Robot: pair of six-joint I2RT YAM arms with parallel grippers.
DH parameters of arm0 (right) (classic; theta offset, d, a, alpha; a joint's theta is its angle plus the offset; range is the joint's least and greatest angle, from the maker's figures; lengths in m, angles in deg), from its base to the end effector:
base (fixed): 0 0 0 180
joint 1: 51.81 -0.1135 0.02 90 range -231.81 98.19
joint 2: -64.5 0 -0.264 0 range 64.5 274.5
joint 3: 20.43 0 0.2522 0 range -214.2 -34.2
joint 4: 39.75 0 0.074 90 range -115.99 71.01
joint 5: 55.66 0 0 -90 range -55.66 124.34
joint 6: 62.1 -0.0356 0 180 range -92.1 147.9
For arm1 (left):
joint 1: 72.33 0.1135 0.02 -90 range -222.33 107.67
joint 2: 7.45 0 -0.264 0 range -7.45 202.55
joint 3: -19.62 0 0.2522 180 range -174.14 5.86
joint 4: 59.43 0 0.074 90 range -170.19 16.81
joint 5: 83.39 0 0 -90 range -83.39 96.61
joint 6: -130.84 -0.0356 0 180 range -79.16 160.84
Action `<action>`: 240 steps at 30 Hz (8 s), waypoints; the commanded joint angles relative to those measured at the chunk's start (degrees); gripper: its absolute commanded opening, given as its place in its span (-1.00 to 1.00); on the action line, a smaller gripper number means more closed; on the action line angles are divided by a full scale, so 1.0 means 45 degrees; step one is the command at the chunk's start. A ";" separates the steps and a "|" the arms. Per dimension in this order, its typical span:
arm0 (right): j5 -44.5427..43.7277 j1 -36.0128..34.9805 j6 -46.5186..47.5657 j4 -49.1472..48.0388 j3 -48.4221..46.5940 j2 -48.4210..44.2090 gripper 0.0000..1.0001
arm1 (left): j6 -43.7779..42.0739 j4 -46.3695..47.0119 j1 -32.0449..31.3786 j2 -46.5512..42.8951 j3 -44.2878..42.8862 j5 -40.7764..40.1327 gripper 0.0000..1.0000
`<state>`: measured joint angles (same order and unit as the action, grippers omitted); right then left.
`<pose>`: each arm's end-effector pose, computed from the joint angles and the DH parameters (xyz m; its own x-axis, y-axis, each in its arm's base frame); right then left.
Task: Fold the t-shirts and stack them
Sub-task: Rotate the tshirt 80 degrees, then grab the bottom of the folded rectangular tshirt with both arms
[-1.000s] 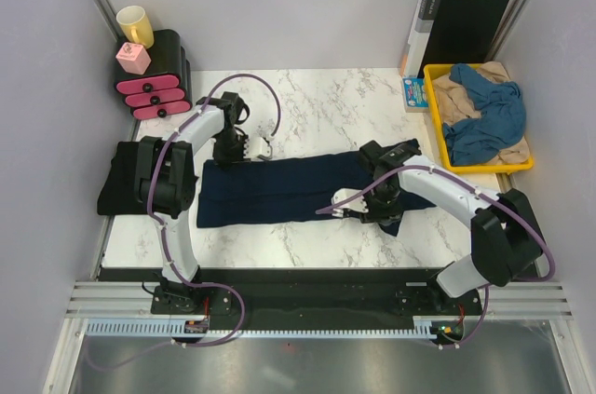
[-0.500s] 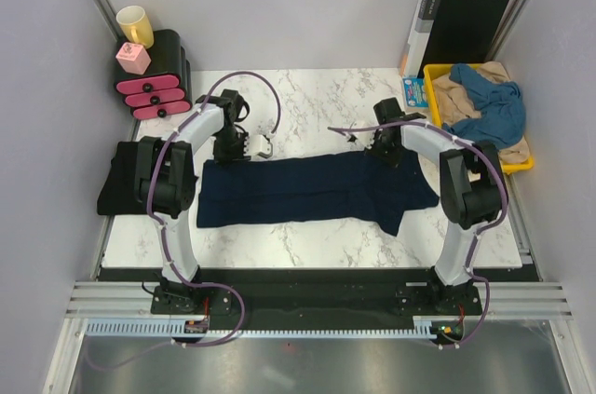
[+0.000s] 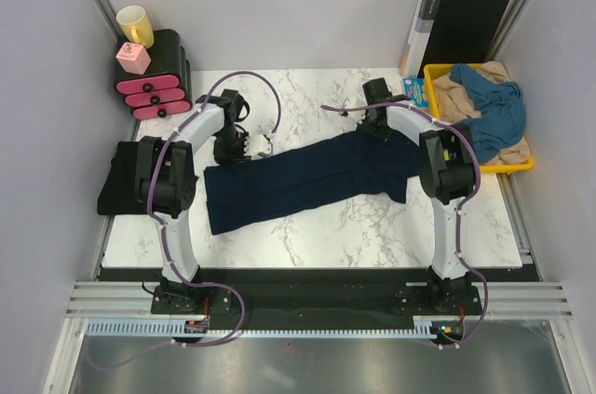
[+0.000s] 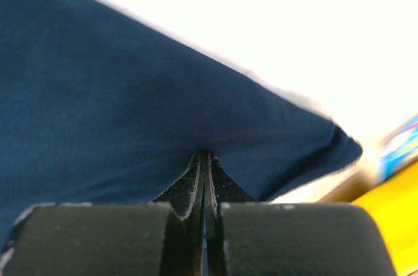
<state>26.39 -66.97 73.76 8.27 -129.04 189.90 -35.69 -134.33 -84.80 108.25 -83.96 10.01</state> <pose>0.4461 0.1158 0.1570 -0.4632 -0.8619 -0.2066 -0.7676 0.5066 -0.3926 0.3772 -0.0856 0.1890 -0.0146 0.9975 -0.0697 0.9992 0.0172 0.0368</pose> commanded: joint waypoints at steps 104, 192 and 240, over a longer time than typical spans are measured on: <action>0.3033 -0.0538 -0.4685 -0.0700 -0.3570 0.0569 -1.00 | 0.2925 0.1283 -0.2465 -0.5340 0.1835 0.2722 -0.96; 0.4284 -0.4424 0.9665 0.0355 1.3830 -1.6871 0.55 | -0.7013 1.1127 -0.3498 -1.5984 1.7166 0.9613 0.14; 0.5087 -0.8798 0.9770 -0.9799 1.8988 -1.3415 -0.13 | -1.1606 1.2435 -0.3499 -0.9384 1.6054 1.0534 0.39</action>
<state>48.93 -104.65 122.42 -36.97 -44.83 127.50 -72.47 -75.80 -100.43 63.46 -11.55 58.47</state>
